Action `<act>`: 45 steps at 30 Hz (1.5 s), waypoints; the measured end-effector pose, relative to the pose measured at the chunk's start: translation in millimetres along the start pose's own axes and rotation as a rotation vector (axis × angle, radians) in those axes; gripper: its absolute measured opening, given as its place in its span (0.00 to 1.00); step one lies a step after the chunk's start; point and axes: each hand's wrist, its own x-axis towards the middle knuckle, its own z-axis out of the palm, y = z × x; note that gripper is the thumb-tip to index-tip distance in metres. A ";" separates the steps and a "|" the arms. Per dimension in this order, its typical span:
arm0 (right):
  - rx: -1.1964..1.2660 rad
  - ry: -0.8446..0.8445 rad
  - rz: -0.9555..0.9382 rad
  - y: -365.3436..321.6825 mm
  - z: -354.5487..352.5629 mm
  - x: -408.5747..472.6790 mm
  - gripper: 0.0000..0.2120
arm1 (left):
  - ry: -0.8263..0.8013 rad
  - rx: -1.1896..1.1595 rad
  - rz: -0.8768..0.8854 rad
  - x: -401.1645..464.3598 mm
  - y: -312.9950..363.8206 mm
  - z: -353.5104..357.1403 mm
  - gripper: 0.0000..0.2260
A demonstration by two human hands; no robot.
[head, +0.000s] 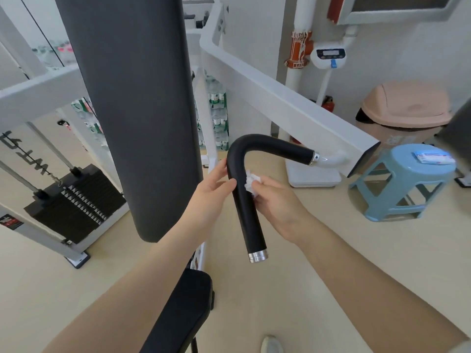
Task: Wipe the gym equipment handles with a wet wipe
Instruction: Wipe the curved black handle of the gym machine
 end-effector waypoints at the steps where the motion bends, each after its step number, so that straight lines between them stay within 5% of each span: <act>1: 0.005 -0.019 0.058 4.0 -3.0 -4.5 0.12 | -0.014 0.011 0.005 -2.9 -0.8 -0.2 0.21; 6: 0.150 -0.228 0.259 7.9 -12.1 -11.2 0.18 | -0.049 0.102 -0.026 -6.9 -6.3 -7.6 0.27; 11: 0.287 -0.175 0.241 6.3 2.6 -9.0 0.19 | -0.050 0.039 -0.043 -5.7 -8.6 -7.8 0.26; 17: 0.350 -0.347 0.388 35.8 -14.0 -36.1 0.18 | -0.037 -0.011 -0.094 -5.3 -11.7 -7.5 0.26; 22: 0.328 -0.218 0.287 26.8 -6.2 -17.2 0.19 | -0.021 -0.024 -0.085 -3.6 -13.2 -7.2 0.25; 30: -0.398 0.033 -0.221 16.7 14.6 -26.2 0.23 | 0.044 0.021 -0.050 -3.6 -17.8 -3.9 0.21; 35: -1.204 -0.200 -0.735 49.1 -9.5 -55.4 0.24 | 0.070 -0.067 -0.073 -14.4 -20.1 -3.7 0.17; 37: -1.334 -0.299 -0.805 45.0 -4.6 -60.7 0.19 | 0.103 -0.098 -0.072 -25.5 -20.4 -7.7 0.14; 42: -0.562 -0.069 -0.308 -4.8 66.6 -73.7 0.12 | 0.115 -0.226 -0.077 -76.9 -21.4 -46.0 0.14; 45: -0.250 -0.100 -0.085 -5.9 117.7 -76.5 0.10 | 0.084 -0.253 -0.106 -121.8 -27.4 -91.6 0.18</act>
